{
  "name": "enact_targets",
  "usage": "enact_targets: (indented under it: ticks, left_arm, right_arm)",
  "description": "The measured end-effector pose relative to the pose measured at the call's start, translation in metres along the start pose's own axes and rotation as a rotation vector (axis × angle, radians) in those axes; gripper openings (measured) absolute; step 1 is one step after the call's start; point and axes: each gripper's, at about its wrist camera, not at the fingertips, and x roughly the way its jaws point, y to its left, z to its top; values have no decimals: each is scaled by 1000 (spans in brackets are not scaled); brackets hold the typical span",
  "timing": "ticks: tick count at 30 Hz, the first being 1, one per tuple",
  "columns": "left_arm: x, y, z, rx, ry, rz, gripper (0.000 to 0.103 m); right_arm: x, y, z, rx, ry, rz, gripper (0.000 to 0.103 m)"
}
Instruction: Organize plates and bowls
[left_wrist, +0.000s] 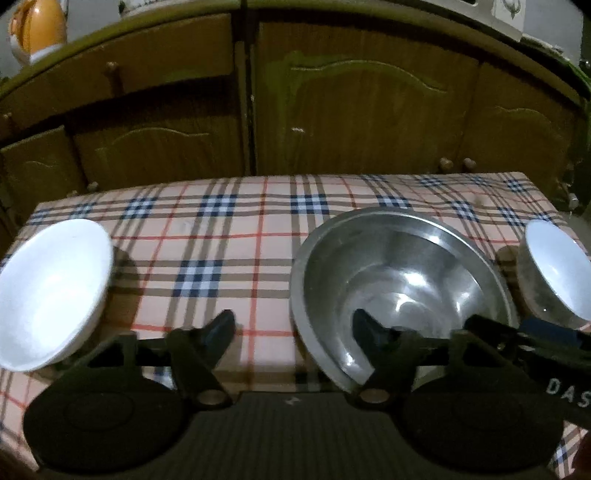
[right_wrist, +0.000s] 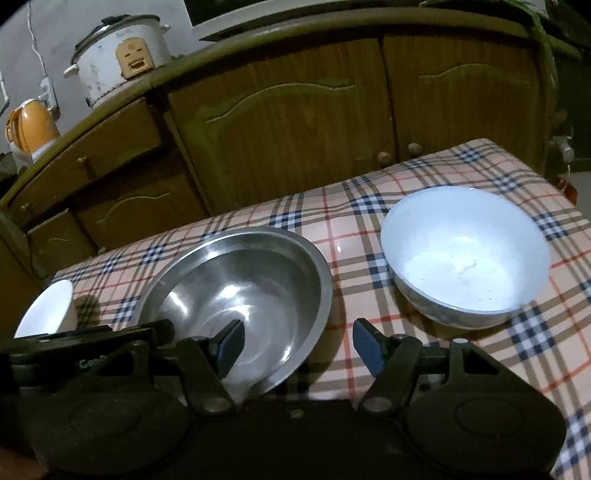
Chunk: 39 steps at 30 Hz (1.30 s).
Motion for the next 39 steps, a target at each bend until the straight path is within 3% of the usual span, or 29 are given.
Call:
enact_targets:
  ticks: [1,4,8,17,24,39]
  left_arm:
    - [4,-1,1,5,10,-5,52]
    - [13,-4,-2,23,25,-31,35]
    - [14,-5,-7,36,20,-32,27]
    - [-20,-5,-13,20,-17,-58,24]
    - [-57,-9,-18,17,-51,-50,24]
    - [-139,-19,-31,42,-135,-30,25]
  right_arm:
    - [4,0,0,4,4,2,76]
    - [15,-1,0,23,21,26,44]
    - [13,-2,-5,28,-6,25,28]
    - [-16,-1,-11,11,-47,22,28]
    - [-58,12,-11,-55,-89,2,28]
    - [-150,23,-19,-61,-164,22,28]
